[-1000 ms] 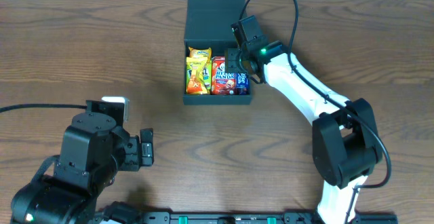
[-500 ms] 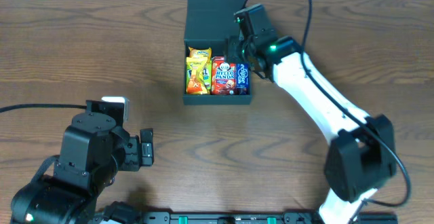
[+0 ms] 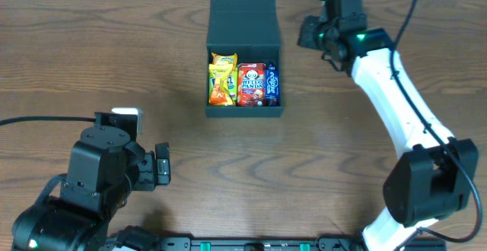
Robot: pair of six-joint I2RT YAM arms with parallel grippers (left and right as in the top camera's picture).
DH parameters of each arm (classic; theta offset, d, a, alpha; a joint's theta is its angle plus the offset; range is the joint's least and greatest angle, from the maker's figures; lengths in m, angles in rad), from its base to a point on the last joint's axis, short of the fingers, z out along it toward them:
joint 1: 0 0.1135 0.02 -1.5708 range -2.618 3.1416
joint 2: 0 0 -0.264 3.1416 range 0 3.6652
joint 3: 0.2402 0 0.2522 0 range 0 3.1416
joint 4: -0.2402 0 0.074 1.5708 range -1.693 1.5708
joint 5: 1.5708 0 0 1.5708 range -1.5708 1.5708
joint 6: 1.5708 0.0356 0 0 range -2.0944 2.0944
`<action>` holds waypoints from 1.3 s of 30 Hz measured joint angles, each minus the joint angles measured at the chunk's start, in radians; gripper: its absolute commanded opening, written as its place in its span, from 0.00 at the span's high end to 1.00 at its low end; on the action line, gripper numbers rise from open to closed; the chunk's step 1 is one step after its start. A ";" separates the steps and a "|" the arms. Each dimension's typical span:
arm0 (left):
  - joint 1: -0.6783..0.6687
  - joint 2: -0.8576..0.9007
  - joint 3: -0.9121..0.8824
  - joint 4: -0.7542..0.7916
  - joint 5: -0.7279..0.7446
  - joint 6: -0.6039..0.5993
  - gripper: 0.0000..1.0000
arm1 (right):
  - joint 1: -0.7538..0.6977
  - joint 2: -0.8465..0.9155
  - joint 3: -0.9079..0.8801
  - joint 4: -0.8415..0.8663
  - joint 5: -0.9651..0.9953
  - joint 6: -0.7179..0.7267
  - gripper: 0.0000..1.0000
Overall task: Pack container
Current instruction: 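Raise the right gripper away and move the left arm toward the box lid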
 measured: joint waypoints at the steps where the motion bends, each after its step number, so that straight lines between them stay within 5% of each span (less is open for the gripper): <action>1: 0.000 0.000 0.000 0.000 -0.002 0.000 0.05 | -0.013 0.000 -0.003 0.007 0.000 -0.006 0.98; 18: 0.000 0.000 0.000 0.049 -0.025 0.003 0.05 | -0.070 0.104 -0.031 0.104 -0.193 -0.186 0.99; 25: 0.000 0.021 0.000 0.272 -0.051 0.014 0.05 | -0.126 0.200 -0.037 0.238 -0.269 -0.200 0.99; 33: 0.014 0.251 0.000 0.517 -0.060 0.010 0.05 | -0.200 0.218 -0.041 0.440 -0.372 -0.203 0.99; 39: 0.171 0.461 0.000 0.735 0.113 -0.006 0.05 | -0.257 0.218 -0.041 0.444 -0.437 -0.203 0.99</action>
